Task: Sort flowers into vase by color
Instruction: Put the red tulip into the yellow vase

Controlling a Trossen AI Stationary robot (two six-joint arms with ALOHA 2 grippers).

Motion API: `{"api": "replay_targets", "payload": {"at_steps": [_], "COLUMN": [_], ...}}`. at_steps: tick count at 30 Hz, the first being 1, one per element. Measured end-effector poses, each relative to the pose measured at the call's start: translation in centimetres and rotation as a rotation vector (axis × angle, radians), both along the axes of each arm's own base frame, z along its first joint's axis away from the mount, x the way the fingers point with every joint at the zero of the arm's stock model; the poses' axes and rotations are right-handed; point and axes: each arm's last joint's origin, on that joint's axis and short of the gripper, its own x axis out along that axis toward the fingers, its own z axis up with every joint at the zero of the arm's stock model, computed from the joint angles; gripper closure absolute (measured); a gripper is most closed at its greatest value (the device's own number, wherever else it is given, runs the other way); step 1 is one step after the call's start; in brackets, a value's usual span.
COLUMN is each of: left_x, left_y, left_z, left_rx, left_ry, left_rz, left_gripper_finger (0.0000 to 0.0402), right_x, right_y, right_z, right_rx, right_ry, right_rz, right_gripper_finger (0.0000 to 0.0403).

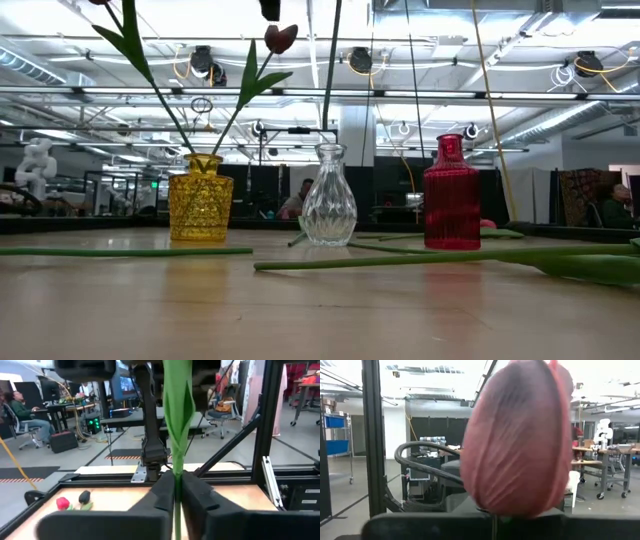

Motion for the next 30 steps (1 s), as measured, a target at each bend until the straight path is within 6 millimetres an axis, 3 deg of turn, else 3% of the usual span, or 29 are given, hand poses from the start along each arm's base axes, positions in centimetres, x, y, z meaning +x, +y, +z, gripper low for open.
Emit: {"api": "replay_targets", "payload": {"at_steps": [2,8,12,16,23,30], "left_x": [-0.4,-2.8,-4.9,-7.6,-12.6,-12.6], "left_y": [0.2,1.0,1.7,2.5,4.3,5.0], "left_z": [0.5,2.8,4.6,6.8,9.8,6.9], "left_rx": [0.003,0.014,0.021,0.037,0.037,0.066], "left_ry": [0.011,0.053,0.071,0.049,-0.014,0.04], "left_rz": [0.0,0.028,0.05,0.048,0.09,0.159], "left_gripper_finger": [0.0391,0.0384,0.0392,0.0394,0.0395,0.0396], "right_x": [-0.1,-1.2,-2.6,-4.4,-7.4,-7.8], "right_y": [0.3,0.4,0.4,0.7,0.5,0.1], "right_z": [0.0,0.4,0.8,1.4,2.3,0.9], "right_rx": [0.003,0.0,0.025,0.028,-0.007,0.028], "right_ry": [0.004,0.11,0.199,0.268,0.375,0.525], "right_rz": [-0.001,0.013,0.036,0.07,0.1,0.068], "right_gripper_finger": [0.0352,0.0238,0.0168,0.0122,0.0108,0.0124]}}
